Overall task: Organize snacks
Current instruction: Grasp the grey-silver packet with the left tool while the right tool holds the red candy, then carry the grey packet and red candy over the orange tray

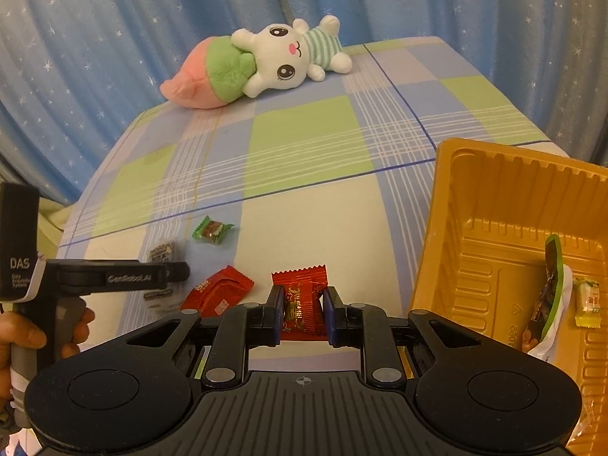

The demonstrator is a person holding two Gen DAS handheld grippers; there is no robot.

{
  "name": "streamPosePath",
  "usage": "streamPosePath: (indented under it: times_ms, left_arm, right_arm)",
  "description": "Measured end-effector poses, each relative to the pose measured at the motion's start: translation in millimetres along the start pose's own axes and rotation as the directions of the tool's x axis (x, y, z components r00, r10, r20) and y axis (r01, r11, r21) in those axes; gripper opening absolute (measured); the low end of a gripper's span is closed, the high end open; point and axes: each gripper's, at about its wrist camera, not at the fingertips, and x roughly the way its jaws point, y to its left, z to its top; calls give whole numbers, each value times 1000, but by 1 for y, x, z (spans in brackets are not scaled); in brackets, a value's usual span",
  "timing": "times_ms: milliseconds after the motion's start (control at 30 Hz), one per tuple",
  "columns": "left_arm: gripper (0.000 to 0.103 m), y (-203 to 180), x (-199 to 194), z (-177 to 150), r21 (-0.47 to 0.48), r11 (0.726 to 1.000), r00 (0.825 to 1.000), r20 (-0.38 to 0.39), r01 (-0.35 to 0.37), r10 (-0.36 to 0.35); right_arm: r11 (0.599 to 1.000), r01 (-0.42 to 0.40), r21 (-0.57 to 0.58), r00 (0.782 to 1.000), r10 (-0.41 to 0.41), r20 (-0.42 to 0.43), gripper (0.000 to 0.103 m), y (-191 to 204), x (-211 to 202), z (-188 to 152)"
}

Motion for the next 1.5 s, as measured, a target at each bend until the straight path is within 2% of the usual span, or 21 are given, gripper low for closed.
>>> streamPosePath:
  times_ms: [67,133,200,467,533,667,1067,1500]
  left_arm:
    - [72,7,-2,-3,7,1000,1000,1,8,-8]
    - [62,11,-6,-6,33,999,1000,9,16,-16]
    - [58,12,-8,-8,62,998,1000,14,18,-19]
    - [55,-1,-6,-1,170,985,999,36,34,-40]
    - [46,-4,-5,0,187,981,998,29,44,-50]
    - [37,-7,-3,0,199,979,999,24,38,-43]
    - [35,3,-20,-6,176,983,998,34,46,-53]
    - [35,17,-82,-33,141,987,992,90,80,-93]
  right_arm:
    - [1000,-5,-2,1000,5,-5,22,1,1,-1]
    - [1000,-9,-3,1000,9,-10,22,3,3,-2]
    - [1000,-13,-5,1000,12,-15,22,5,4,-3]
    - [1000,-8,-5,1000,8,-18,22,8,1,-7]
    - [1000,-5,0,1000,5,-14,22,7,-1,-8]
    - [1000,0,7,1000,0,-6,22,6,-6,-10]
    - [1000,-17,6,1000,17,10,22,14,-16,-15]
    - [998,-56,-15,998,57,36,22,35,-36,-27]
